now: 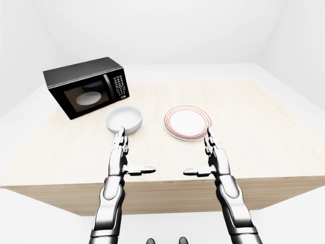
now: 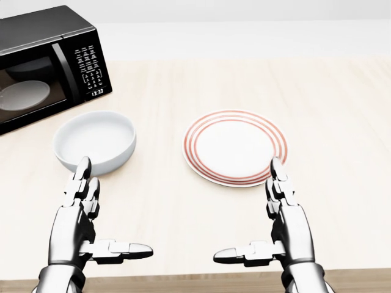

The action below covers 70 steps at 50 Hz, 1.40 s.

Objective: Pick up the white bowl and put it on the plate.

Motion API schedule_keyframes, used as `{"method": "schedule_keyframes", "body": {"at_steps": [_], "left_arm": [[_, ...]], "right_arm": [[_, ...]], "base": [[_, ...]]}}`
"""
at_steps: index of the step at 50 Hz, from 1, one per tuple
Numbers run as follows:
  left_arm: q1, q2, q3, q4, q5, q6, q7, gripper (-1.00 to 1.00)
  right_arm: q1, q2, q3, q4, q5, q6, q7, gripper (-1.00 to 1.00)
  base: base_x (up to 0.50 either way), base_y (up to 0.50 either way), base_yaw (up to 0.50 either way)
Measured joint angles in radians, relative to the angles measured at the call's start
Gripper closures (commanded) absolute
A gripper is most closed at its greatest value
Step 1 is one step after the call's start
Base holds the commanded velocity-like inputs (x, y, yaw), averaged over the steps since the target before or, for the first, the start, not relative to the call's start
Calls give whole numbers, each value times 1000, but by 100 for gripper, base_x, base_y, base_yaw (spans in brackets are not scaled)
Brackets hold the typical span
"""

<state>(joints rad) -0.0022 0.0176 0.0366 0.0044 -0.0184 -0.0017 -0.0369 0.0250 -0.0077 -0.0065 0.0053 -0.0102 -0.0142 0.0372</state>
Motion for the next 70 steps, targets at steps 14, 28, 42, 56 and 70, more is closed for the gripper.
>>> {"method": "schedule_keyframes", "body": {"at_steps": [14,28,42,56,70], "left_arm": [[0,1,1,0,0,0,-1,-100],[0,1,2,0,0,0,-1,-100],[0,2,2,0,0,0,-1,-100],[0,2,3,0,0,0,-1,-100],[0,2,2,0,0,0,-1,-100]], "right_arm": [[2,2,7,4,-5,-6,0,-100],[4,4,12,-3,-8,-3,2,-100],[3,5,14,-4,-10,-2,2,-100],[-1,9,15,2,8,7,4,-100],[-3,9,17,9,18,8,8,-100]], "base": [[0,40,0],[1,41,0],[0,40,0],[0,0,0],[1,0,0]]}}
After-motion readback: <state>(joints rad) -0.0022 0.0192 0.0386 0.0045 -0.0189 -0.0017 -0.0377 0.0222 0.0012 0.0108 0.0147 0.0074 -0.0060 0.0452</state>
